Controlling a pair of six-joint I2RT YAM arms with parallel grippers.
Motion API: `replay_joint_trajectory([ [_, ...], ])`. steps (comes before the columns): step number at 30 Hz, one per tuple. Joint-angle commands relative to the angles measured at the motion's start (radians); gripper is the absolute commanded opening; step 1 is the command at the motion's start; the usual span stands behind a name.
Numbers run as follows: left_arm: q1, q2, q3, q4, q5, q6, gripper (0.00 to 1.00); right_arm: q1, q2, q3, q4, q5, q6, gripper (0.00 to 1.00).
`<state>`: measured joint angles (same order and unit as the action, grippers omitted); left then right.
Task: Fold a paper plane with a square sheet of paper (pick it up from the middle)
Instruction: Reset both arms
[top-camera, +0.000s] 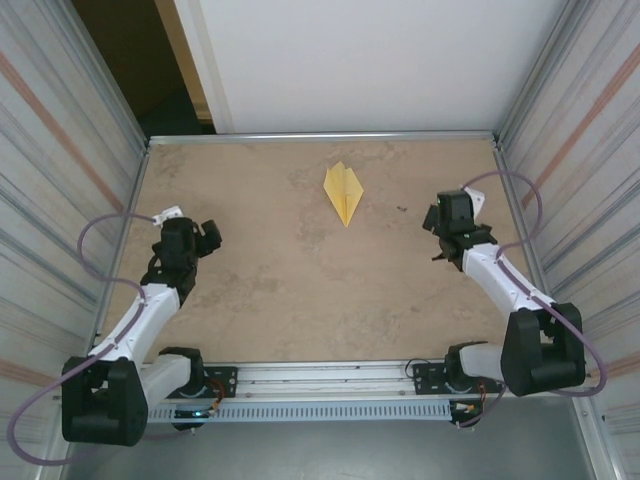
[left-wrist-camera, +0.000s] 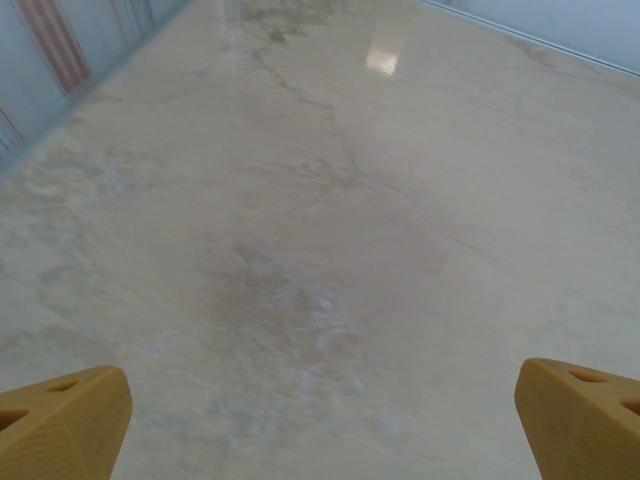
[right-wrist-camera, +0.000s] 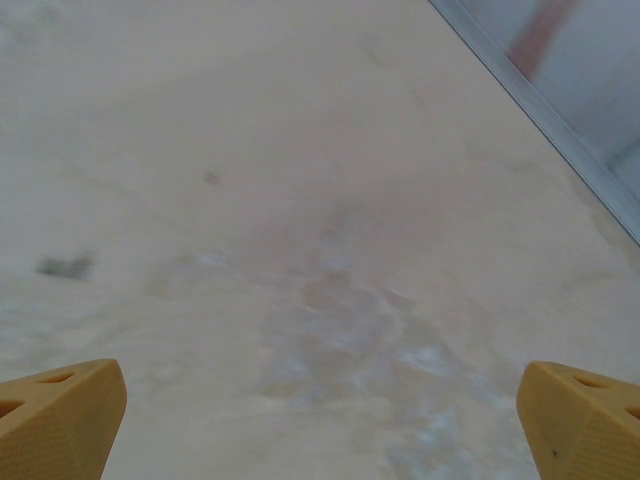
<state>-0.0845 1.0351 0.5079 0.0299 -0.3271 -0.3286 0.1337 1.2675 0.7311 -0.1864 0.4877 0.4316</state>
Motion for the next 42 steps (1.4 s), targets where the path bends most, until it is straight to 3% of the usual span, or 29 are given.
replay_joint_trajectory([
  [1, 0.005, 0.020, -0.060, 0.218, -0.057, 0.156, 0.99, -0.053, -0.019, -0.081, 0.174, 0.020, -0.020, 0.99],
  [12, 0.041, 0.236, -0.167, 0.641, 0.219, 0.320, 0.99, -0.108, 0.013, -0.292, 0.619, -0.142, -0.210, 0.99],
  [23, 0.136, 0.414, -0.153, 0.809, 0.437, 0.338, 0.99, -0.168, 0.164, -0.334, 0.908, -0.315, -0.288, 0.99],
  [28, 0.130, 0.473, -0.141, 0.844, 0.429, 0.342, 0.99, -0.170, 0.257, -0.330, 0.991, -0.364, -0.307, 0.99],
  [35, 0.058, 0.484, -0.095, 0.769, 0.308, 0.388, 0.99, -0.161, 0.272, -0.334, 1.004, -0.368, -0.320, 0.99],
  [42, 0.041, 0.477, -0.106, 0.780, 0.282, 0.401, 0.99, -0.160, 0.273, -0.335, 1.006, -0.368, -0.319, 0.99],
])
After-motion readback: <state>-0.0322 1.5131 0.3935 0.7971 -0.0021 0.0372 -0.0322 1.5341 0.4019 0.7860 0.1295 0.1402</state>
